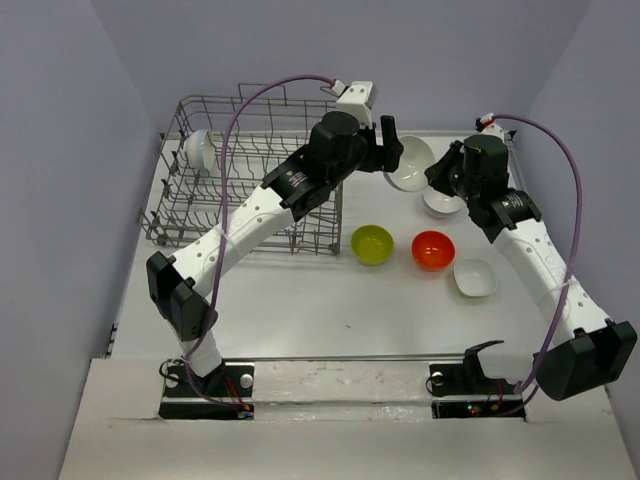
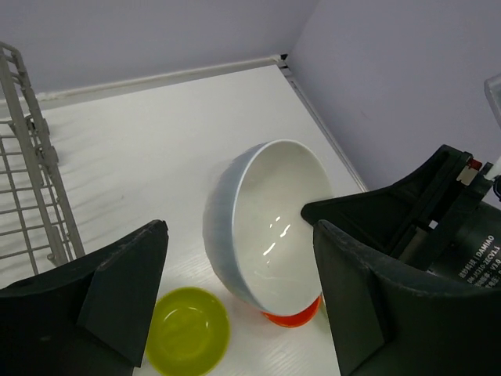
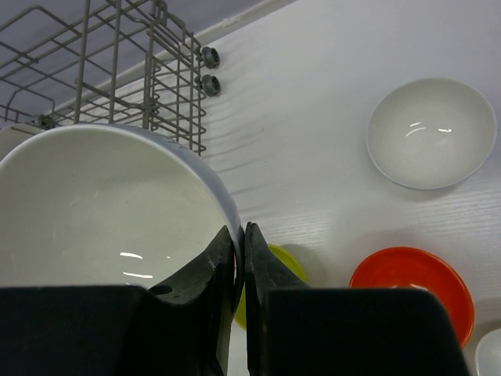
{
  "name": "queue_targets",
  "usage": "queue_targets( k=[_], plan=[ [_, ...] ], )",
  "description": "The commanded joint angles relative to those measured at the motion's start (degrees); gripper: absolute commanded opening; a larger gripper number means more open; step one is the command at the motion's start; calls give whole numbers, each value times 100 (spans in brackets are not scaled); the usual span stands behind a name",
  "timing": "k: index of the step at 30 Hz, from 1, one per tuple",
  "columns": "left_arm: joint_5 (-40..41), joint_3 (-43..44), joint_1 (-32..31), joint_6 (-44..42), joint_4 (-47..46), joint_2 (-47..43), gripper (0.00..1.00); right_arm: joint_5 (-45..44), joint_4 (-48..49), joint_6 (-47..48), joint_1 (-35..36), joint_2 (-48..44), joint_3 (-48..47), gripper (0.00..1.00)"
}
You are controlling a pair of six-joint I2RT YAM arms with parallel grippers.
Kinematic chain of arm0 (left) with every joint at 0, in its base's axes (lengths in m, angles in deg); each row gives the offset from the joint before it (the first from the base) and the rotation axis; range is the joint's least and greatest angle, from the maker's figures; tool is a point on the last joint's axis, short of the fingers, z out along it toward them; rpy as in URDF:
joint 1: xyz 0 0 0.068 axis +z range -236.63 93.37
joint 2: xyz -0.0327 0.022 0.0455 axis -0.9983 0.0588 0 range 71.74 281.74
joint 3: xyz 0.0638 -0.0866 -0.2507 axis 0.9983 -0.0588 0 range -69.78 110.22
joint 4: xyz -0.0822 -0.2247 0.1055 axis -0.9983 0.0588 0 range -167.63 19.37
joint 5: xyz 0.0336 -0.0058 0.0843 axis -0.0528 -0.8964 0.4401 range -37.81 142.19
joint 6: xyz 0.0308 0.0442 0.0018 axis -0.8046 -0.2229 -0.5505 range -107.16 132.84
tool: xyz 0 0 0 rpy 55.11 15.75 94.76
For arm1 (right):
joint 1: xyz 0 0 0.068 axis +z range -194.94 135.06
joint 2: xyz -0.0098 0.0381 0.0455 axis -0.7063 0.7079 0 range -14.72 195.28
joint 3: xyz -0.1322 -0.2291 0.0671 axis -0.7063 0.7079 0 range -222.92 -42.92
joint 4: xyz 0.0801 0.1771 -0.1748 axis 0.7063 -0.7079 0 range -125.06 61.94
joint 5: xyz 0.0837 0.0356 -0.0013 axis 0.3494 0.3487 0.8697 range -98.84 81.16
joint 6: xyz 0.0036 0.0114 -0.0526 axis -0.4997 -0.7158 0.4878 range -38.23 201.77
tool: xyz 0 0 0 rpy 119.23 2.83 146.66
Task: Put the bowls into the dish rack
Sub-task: Pass from the right arm to the left
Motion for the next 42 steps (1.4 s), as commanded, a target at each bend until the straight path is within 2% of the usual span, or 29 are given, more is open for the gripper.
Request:
queue_targets(
  k=[1,10,14,19,24,34,38,42],
  plan=[
    [930,432,-261,-297,304,145,83,-419,662,8,276,-36,-383,1],
    [1792,617,-446,-482,656,303,77,-736,654,25,585,17,-567,1],
    [2083,643,-508,-535,744,295,69,-798,619,34,638,26,-655,1],
    [2066,669,-534,-579,797,277,57,-771,627,60,699,61,-673,1],
    [2022,696,-534,-579,824,242,39,-920,610,104,752,87,-708,1],
    [2074,705,-534,-684,946,180,15,-973,601,131,918,140,-787,1],
    [2171,757,-534,-693,1034,189,0,-982,575,184,980,193,-927,1],
    [2329,828,-534,-728,1149,172,0,-965,513,297,1103,280,-1234,1]
  ],
)
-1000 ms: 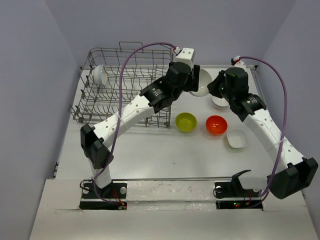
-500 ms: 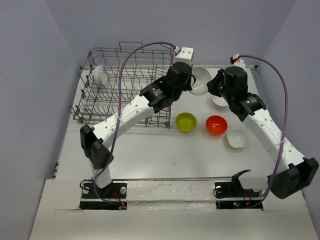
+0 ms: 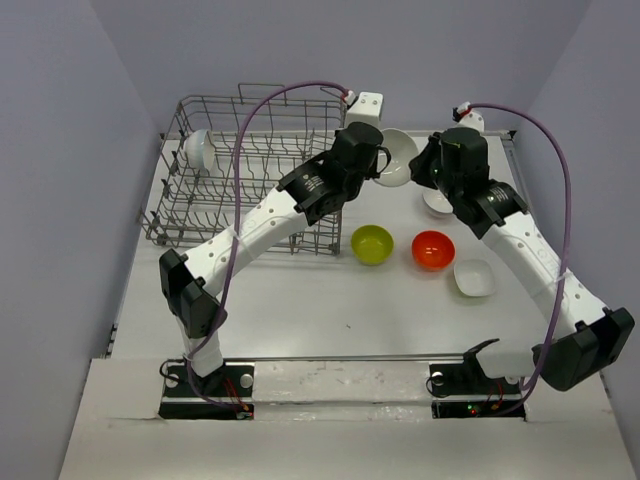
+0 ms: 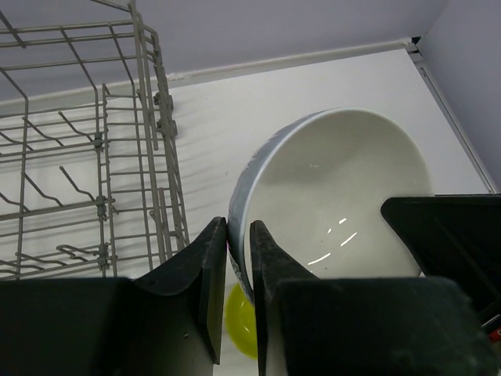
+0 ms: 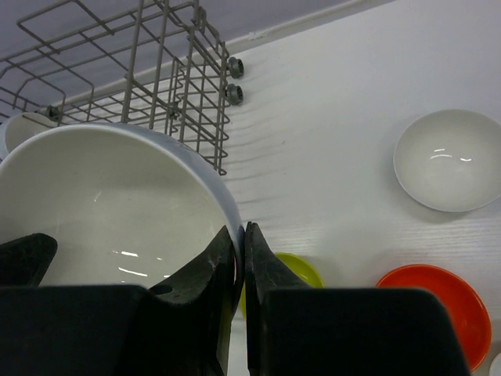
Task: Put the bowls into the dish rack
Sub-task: Pass from the right arm to the left
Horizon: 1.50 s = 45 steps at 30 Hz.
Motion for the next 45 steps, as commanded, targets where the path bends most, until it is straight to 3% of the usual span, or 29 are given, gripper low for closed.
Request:
queue_targets(
  k=[1,9,16,23,45],
  plan=[
    [139,319,-40,-105,67,-222,0,6,577,57,203,-4,-708,1],
    [569,450,-49,-272,243,-292,0,-117,313,365,651,620,-1763,1],
    [1027,582,-49,-422,480,-397,0,-170,234,593,1064,1148,-2343,6],
    [1379,618,-49,-553,656,-573,0,-258,225,734,1345,1578,-2721,20],
    [1633,547,-49,-756,656,-934,0,-73,251,734,1504,1825,-3073,46]
  ],
)
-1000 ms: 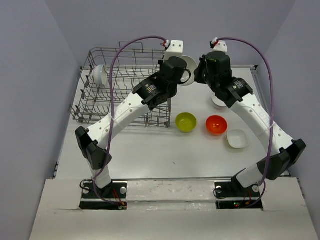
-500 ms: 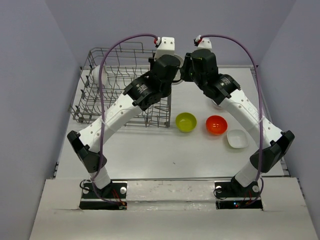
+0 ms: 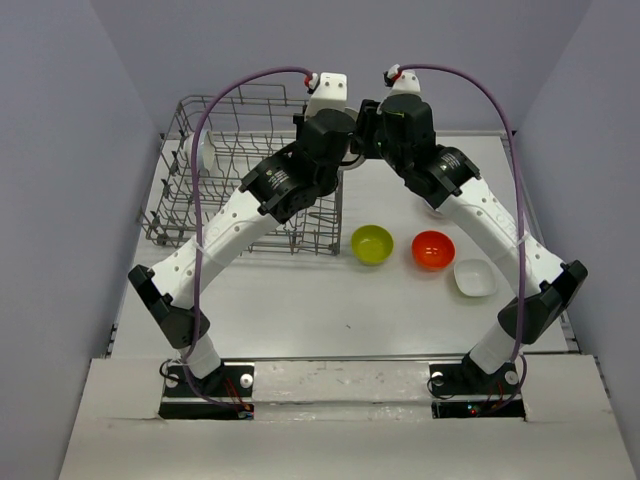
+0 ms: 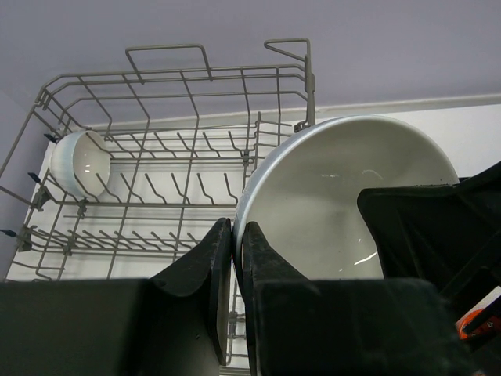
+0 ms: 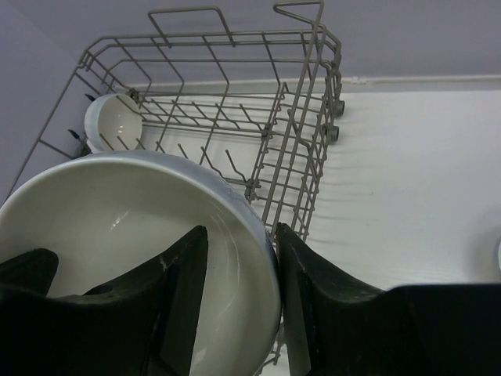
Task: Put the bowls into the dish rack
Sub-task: Pass from the right arm to the left
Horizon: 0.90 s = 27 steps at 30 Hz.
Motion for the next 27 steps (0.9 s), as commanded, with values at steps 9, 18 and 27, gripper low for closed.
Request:
queue_targets(
  k=[9,18,27],
  plan=[
    [-224,121,-165,16,-312,-293,0,40,531,-35,142,-86,-330,47],
    [-172,77,-165,69,-348,-381,0,-180,522,0,142,-217,-155,52],
    [-119,42,-165,86,-365,-452,0,-312,522,18,142,-305,-67,57]
  ],
)
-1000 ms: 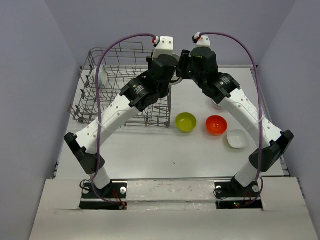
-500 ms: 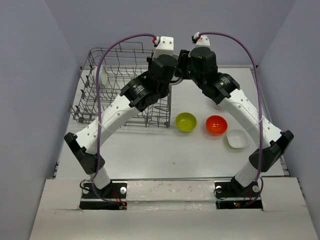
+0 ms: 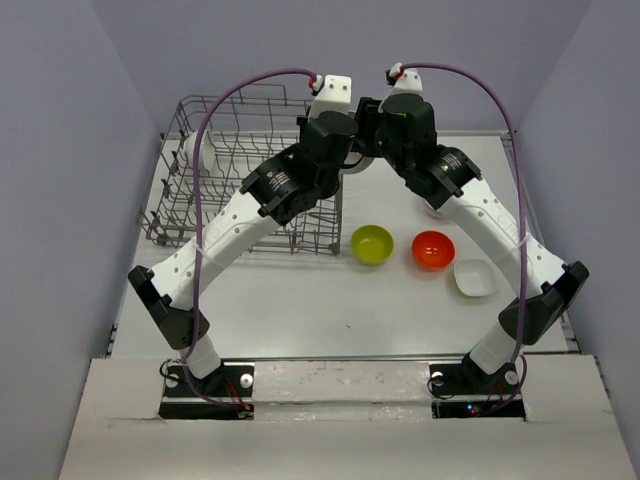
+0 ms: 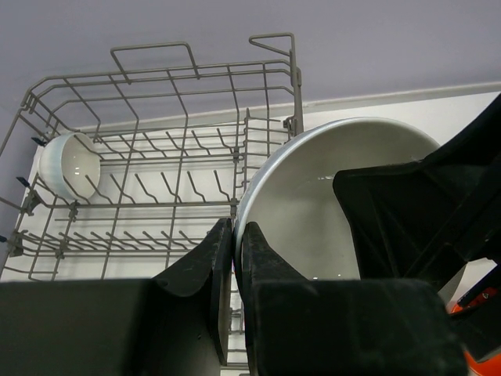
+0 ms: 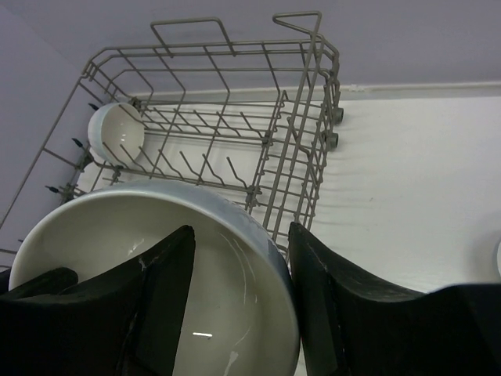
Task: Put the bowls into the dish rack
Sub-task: Pass from the right arm to the left
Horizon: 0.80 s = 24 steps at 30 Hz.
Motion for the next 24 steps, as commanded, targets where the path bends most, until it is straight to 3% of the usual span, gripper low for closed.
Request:
queue_targets(
  k=[1,7,24],
  plan=[
    [21,33,-90,117,-396,-428,0,-135,458,24,107,-295,-32,58],
    [108,33,-90,99,-387,-436,0,-258,458,24,107,-365,82,63],
    [267,-125,-90,143,-483,-586,0,-574,441,24,107,-576,382,65]
  ],
)
